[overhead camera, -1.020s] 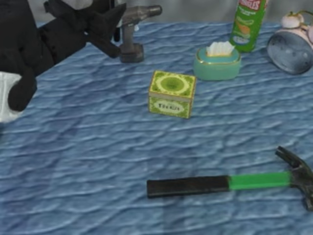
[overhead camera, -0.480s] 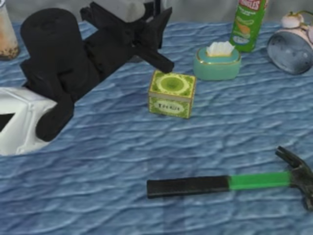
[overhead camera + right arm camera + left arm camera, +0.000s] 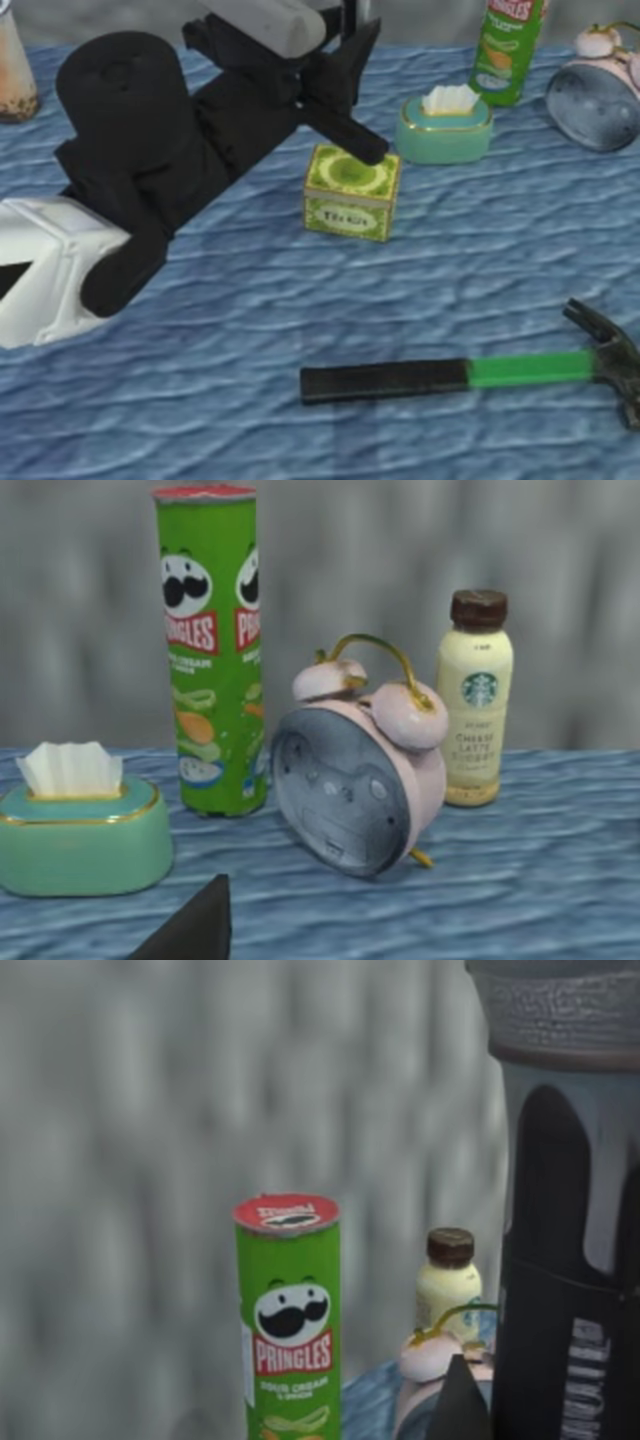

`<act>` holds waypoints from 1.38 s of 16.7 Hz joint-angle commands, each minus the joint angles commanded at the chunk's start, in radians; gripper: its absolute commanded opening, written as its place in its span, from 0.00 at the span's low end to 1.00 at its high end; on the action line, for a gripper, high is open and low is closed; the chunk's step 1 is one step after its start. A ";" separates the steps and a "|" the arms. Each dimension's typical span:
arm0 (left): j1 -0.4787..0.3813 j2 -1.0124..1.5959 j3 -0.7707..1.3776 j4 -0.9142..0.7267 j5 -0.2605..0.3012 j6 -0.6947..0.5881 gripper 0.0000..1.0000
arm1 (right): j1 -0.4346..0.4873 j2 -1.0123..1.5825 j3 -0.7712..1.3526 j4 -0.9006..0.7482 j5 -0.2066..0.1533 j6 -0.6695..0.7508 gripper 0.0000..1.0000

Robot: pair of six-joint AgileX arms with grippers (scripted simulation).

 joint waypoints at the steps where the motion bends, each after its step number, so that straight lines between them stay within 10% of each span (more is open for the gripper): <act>1: -0.001 -0.001 -0.001 0.000 -0.001 0.000 0.00 | 0.000 0.000 0.000 0.000 0.000 0.000 1.00; 10: -0.003 -0.003 -0.004 0.000 -0.003 0.000 0.00 | 0.057 0.068 0.050 0.024 0.006 -0.001 1.00; 23: -0.003 -0.003 -0.004 0.000 -0.003 0.000 0.00 | 0.628 0.998 0.650 0.348 0.088 -0.015 1.00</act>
